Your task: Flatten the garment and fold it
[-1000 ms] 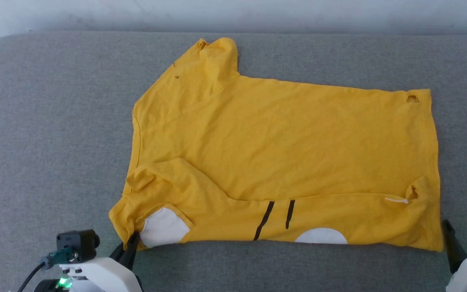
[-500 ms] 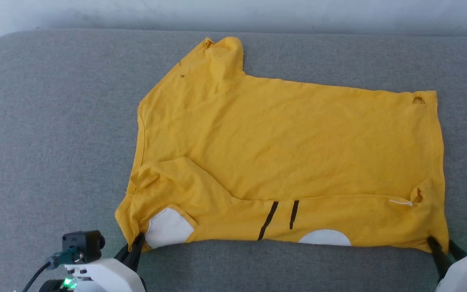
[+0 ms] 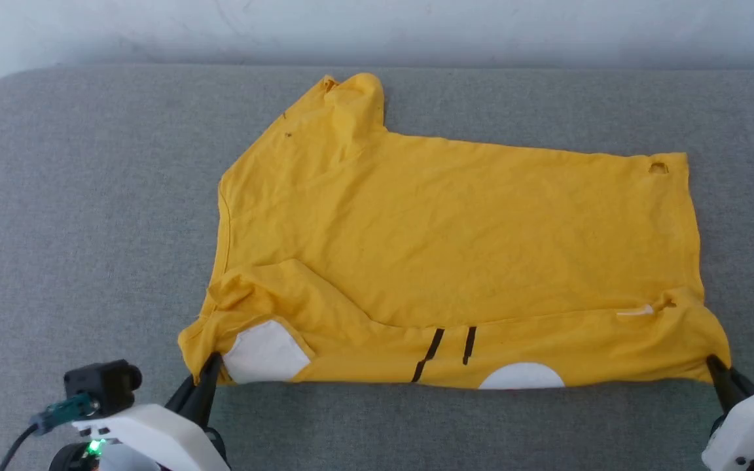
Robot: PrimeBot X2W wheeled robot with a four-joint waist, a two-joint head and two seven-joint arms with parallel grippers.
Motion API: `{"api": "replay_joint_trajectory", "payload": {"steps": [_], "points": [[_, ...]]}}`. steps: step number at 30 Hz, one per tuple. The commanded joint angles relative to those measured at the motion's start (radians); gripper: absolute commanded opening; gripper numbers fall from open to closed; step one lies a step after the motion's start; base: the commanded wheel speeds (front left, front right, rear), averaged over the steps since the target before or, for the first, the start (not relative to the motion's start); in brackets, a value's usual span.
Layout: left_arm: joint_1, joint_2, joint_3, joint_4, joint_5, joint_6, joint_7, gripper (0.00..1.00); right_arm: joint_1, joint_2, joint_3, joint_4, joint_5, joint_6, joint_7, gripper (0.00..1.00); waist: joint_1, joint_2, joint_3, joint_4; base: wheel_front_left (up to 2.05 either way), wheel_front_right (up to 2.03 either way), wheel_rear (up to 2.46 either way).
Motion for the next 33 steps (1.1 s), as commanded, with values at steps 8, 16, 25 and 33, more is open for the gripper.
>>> {"api": "replay_joint_trajectory", "payload": {"steps": [8, 16, 25, 33], "points": [[0.109, 0.054, 0.052, -0.142, -0.057, 0.010, 0.035, 0.00, 0.029, 0.002, -0.029, -0.158, 0.019, -0.002, 0.088, 0.00, 0.0000, -0.0001, -0.045, -0.007, 0.00, 0.00, 0.00], [0.263, 0.087, 0.065, -0.221, -0.091, 0.060, 0.080, 0.00, 0.158, 0.002, -0.054, -0.221, 0.100, -0.002, 0.194, 0.00, 0.0000, -0.0001, -0.051, 0.004, 0.00, 0.00, 0.00], [0.331, 0.028, 0.028, -0.148, -0.151, 0.048, 0.082, 0.00, 0.240, 0.002, -0.062, -0.152, 0.121, -0.002, 0.196, 0.00, 0.0000, -0.0001, -0.055, 0.009, 0.00, 0.00, 0.00], [0.236, -0.011, 0.016, 0.001, -0.137, 0.002, 0.036, 1.00, 0.208, 0.002, 0.000, -0.057, 0.074, -0.002, 0.124, 1.00, 0.0000, -0.0001, -0.054, 0.003, 0.00, 0.00, 0.00]]}}
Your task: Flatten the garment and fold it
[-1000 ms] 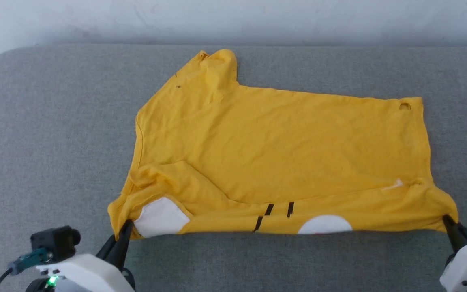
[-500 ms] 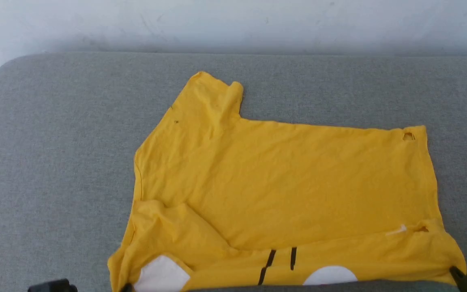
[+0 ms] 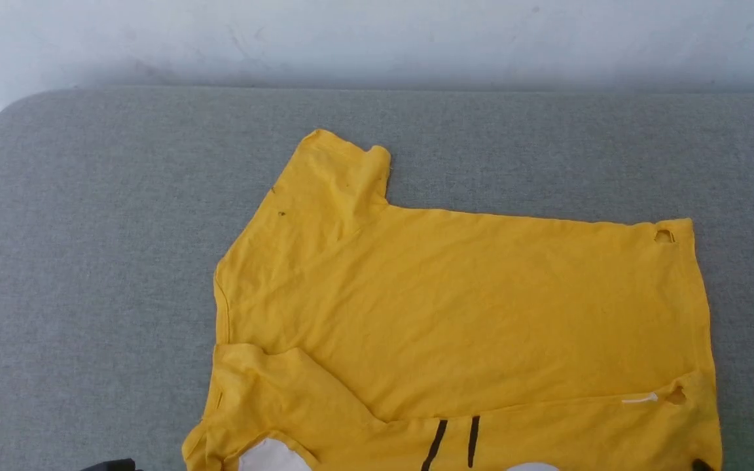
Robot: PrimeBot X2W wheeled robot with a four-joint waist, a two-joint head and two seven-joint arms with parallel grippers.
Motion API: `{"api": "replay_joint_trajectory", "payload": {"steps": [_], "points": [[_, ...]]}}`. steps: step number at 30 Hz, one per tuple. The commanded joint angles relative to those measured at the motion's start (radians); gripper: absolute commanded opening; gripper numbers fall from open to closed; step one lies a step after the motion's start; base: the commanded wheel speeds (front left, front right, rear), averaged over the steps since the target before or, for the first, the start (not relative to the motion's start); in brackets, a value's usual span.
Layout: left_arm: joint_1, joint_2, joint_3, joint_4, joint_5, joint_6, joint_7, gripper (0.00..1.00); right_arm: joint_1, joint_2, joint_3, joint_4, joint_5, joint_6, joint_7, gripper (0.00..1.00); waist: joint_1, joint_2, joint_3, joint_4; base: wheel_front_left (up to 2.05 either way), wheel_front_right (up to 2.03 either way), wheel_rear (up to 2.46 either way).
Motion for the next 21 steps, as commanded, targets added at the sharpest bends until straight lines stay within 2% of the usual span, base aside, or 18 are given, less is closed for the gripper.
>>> {"api": "replay_joint_trajectory", "payload": {"steps": [1, 6, 10, 13, 17, 21], "points": [[-0.023, -0.008, -0.001, 0.018, 0.006, -0.010, -0.007, 1.00, -0.022, 0.003, 0.012, 0.014, -0.010, -0.002, -0.016, 1.00, 0.0001, -0.0001, 0.003, -0.007, 0.00, 0.00, 0.00], [-0.031, -0.015, 0.036, 0.006, -0.012, -0.022, -0.042, 1.00, -0.055, 0.003, 0.004, 0.011, 0.004, -0.002, -0.062, 1.00, 0.0001, -0.0001, 0.002, -0.017, 0.00, 0.00, 0.00], [-0.016, 0.009, 0.105, -0.079, -0.009, -0.006, -0.087, 1.00, -0.083, 0.003, -0.037, -0.043, 0.011, -0.002, -0.108, 1.00, 0.0001, -0.0001, 0.000, -0.022, 0.00, 0.00, 0.00], [-0.038, 0.041, 0.164, -0.150, 0.035, 0.026, -0.127, 1.00, -0.117, 0.003, -0.042, -0.083, -0.017, -0.002, -0.172, 1.00, 0.0001, -0.0001, 0.010, -0.024, 0.00, 0.00, 0.00], [-0.158, 0.093, 0.206, -0.190, 0.120, 0.055, -0.158, 1.00, -0.161, 0.003, -0.025, -0.107, -0.043, -0.002, -0.208, 1.00, 0.0001, -0.0001, 0.046, -0.020, 0.00, 0.00, 0.00], [-0.358, 0.177, 0.193, -0.182, 0.224, 0.043, -0.138, 1.00, -0.205, 0.003, 0.017, -0.132, -0.060, -0.002, -0.229, 1.00, 0.0001, -0.0001, 0.108, -0.027, 0.00, 0.00, 0.00]]}}
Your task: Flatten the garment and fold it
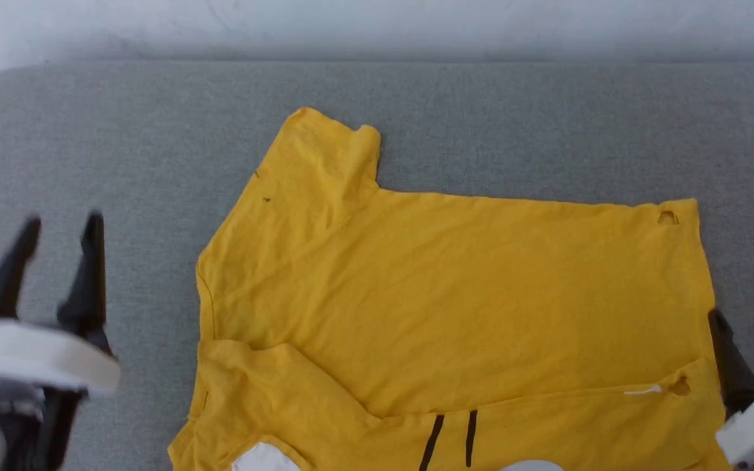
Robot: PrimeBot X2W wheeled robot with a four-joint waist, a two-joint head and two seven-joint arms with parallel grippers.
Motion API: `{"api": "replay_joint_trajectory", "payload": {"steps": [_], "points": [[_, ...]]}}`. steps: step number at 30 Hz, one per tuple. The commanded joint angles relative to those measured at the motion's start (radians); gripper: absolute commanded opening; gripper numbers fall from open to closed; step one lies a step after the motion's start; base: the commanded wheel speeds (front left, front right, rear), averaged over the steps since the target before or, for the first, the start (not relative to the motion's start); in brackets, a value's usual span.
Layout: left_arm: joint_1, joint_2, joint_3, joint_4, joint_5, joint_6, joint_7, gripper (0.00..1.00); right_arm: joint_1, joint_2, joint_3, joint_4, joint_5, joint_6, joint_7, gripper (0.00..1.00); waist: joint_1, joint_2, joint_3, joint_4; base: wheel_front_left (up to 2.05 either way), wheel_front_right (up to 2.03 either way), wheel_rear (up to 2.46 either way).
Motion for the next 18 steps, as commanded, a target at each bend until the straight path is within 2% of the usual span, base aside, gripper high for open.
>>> {"api": "replay_joint_trajectory", "payload": {"steps": [1, 3, 5, 9, 12, 15, 17, 18], "points": [[-0.113, 0.032, -0.014, 0.014, 0.033, -0.024, 0.019, 1.00, -0.036, 0.002, 0.021, -0.015, -0.009, -0.001, -0.013, 1.00, -0.0001, -0.0001, 0.069, -0.009, 0.00, 0.00, 0.00], [-0.246, 0.068, -0.040, 0.046, 0.060, -0.073, 0.038, 1.00, -0.066, 0.002, 0.041, -0.028, -0.018, -0.001, -0.023, 1.00, -0.0001, -0.0001, 0.111, -0.015, 0.00, 0.00, 0.00], [-0.381, 0.094, -0.079, 0.092, 0.071, -0.143, 0.068, 1.00, -0.096, 0.002, 0.061, -0.041, -0.025, -0.001, -0.032, 1.00, -0.0001, -0.0001, 0.157, -0.023, 0.00, 0.00, 0.00], [-0.631, 0.115, -0.174, 0.189, 0.109, -0.249, 0.166, 1.00, -0.148, 0.002, 0.094, -0.060, -0.035, -0.001, -0.044, 1.00, -0.0001, -0.0001, 0.242, -0.037, 0.00, 0.00, 0.00], [-0.792, 0.101, -0.254, 0.270, 0.129, -0.328, 0.253, 1.00, -0.175, 0.002, 0.111, -0.069, -0.042, -0.001, -0.052, 1.00, -0.0001, -0.0001, 0.296, -0.045, 0.00, 0.00, 0.00], [-0.913, 0.059, -0.310, 0.354, 0.108, -0.394, 0.331, 1.00, -0.194, 0.002, 0.131, -0.063, -0.042, -0.001, -0.057, 1.00, -0.0001, -0.0001, 0.343, -0.055, 0.00, 0.00, 0.00], [-0.972, 0.039, -0.340, 0.404, 0.098, -0.426, 0.367, 1.00, -0.206, 0.002, 0.143, -0.056, -0.038, -0.001, -0.066, 1.00, -0.0001, -0.0001, 0.367, -0.063, 0.00, 0.00, 0.00], [-0.972, 0.039, -0.340, 0.404, 0.098, -0.426, 0.367, 1.00, -0.206, 0.002, 0.143, -0.056, -0.038, -0.001, -0.066, 1.00, -0.0001, -0.0001, 0.367, -0.063, 0.00, 0.00, 0.00]]}}
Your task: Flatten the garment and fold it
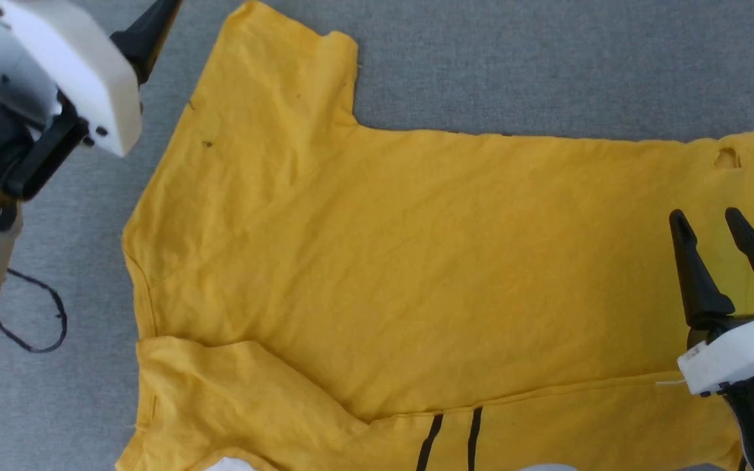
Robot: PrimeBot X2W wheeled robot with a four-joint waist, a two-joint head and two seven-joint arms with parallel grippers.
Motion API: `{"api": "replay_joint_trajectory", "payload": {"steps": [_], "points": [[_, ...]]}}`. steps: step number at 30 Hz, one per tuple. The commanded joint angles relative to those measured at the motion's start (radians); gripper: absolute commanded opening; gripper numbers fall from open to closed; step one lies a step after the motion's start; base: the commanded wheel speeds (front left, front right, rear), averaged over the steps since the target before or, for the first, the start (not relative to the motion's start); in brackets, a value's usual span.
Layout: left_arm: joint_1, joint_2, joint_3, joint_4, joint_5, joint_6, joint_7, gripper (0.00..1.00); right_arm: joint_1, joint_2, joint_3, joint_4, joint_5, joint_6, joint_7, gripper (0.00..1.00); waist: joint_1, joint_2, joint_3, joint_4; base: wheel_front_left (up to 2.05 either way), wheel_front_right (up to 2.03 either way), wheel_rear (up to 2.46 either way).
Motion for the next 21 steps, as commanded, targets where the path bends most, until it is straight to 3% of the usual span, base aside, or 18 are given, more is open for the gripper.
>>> {"api": "replay_joint_trajectory", "payload": {"steps": [1, 7, 16, 17, 18, 21], "points": [[-0.027, -0.008, -0.010, 0.023, -0.006, -0.010, 0.013, 1.00, -0.019, 0.001, 0.004, 0.004, -0.002, -0.001, -0.009, 1.00, -0.0004, 0.0000, 0.086, -0.033, 0.00, 0.00, 0.00], [-0.118, -0.024, -0.072, 0.136, -0.025, -0.045, 0.088, 1.00, -0.042, 0.001, 0.014, 0.018, 0.005, -0.001, -0.027, 1.00, -0.0004, 0.0000, 0.138, -0.065, 0.00, 0.00, 0.00], [-0.141, -0.011, -0.119, 0.205, -0.085, -0.060, 0.151, 1.00, -0.044, 0.001, 0.006, 0.033, 0.024, -0.001, -0.040, 1.00, -0.0004, 0.0000, 0.175, -0.099, 0.00, 0.00, 0.00], [-0.139, -0.008, -0.124, 0.213, -0.085, -0.060, 0.154, 0.67, -0.044, 0.001, 0.006, 0.034, 0.025, -0.001, -0.042, 1.00, -0.0004, 0.0000, 0.176, -0.102, 0.00, 0.00, 0.00], [-0.137, -0.005, -0.129, 0.219, -0.085, -0.060, 0.155, 0.00, -0.044, 0.001, 0.005, 0.034, 0.026, -0.001, -0.043, 1.00, -0.0004, 0.0000, 0.177, -0.104, 0.00, 0.00, 0.00], [-0.128, 0.003, -0.139, 0.231, -0.100, -0.061, 0.168, 0.00, -0.045, 0.001, -0.004, 0.029, 0.030, -0.001, -0.043, 1.00, -0.0004, 0.0000, 0.173, -0.106, 0.00, 0.00, 0.00]]}}
